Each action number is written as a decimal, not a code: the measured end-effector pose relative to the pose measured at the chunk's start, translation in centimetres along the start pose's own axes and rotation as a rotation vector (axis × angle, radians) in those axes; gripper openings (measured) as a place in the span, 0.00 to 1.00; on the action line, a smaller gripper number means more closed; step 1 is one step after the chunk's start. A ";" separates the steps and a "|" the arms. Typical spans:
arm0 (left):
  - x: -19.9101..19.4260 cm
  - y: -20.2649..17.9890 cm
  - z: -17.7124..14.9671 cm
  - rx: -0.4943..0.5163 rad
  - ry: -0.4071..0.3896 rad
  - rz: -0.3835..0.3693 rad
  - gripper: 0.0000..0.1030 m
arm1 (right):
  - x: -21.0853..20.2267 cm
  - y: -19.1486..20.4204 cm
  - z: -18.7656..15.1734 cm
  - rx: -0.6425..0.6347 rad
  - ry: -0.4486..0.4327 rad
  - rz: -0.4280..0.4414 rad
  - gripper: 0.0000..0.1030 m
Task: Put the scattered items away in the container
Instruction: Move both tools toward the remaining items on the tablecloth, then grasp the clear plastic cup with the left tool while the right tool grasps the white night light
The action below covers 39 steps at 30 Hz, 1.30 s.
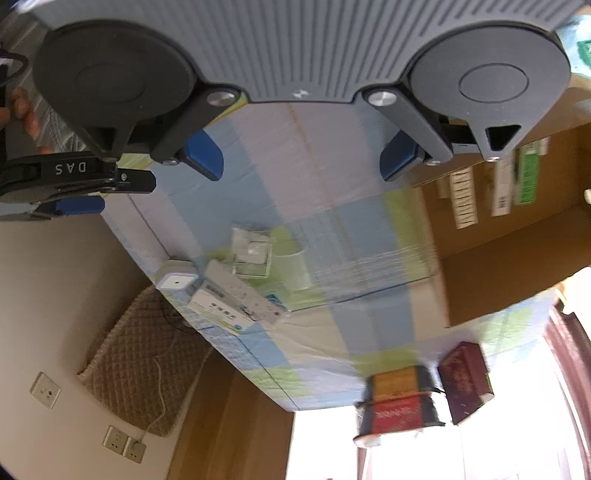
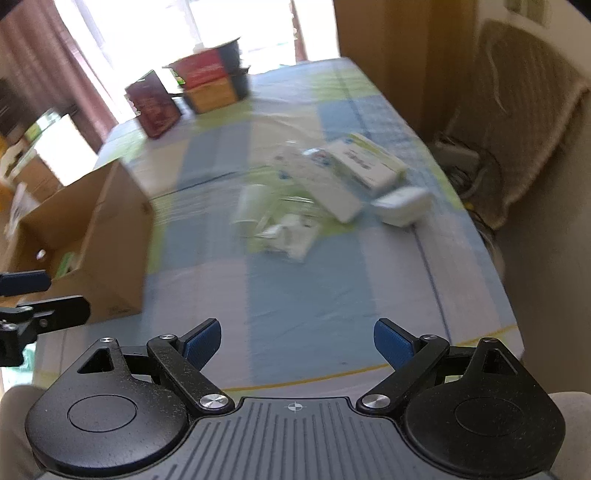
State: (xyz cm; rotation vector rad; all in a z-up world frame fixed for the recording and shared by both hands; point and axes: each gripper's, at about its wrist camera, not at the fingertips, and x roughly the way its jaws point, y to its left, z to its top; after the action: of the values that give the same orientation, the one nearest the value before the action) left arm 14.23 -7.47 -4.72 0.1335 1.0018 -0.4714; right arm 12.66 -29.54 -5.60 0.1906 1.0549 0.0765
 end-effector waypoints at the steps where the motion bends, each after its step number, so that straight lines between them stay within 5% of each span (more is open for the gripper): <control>1: 0.7 -0.1 0.5 -0.002 0.008 -0.004 0.86 | 0.2 -0.7 0.2 0.017 0.001 -0.004 0.92; 21: 20.5 0.4 12.7 -0.097 0.205 -0.070 0.55 | 6.1 -12.7 6.5 0.326 -0.020 -0.051 0.92; 29: 25.6 1.1 12.9 -0.125 0.266 -0.060 0.44 | 7.8 -14.0 7.7 0.365 -0.017 -0.054 0.92; 39: 26.0 1.0 12.0 -0.024 0.231 -0.020 0.44 | 11.0 -16.2 8.4 0.487 0.002 0.013 0.92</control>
State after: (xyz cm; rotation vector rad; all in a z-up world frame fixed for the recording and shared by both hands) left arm 35.65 -18.76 -20.09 0.1594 1.2357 -0.4688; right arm 24.96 -44.72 -14.10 0.6372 1.0610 -0.1710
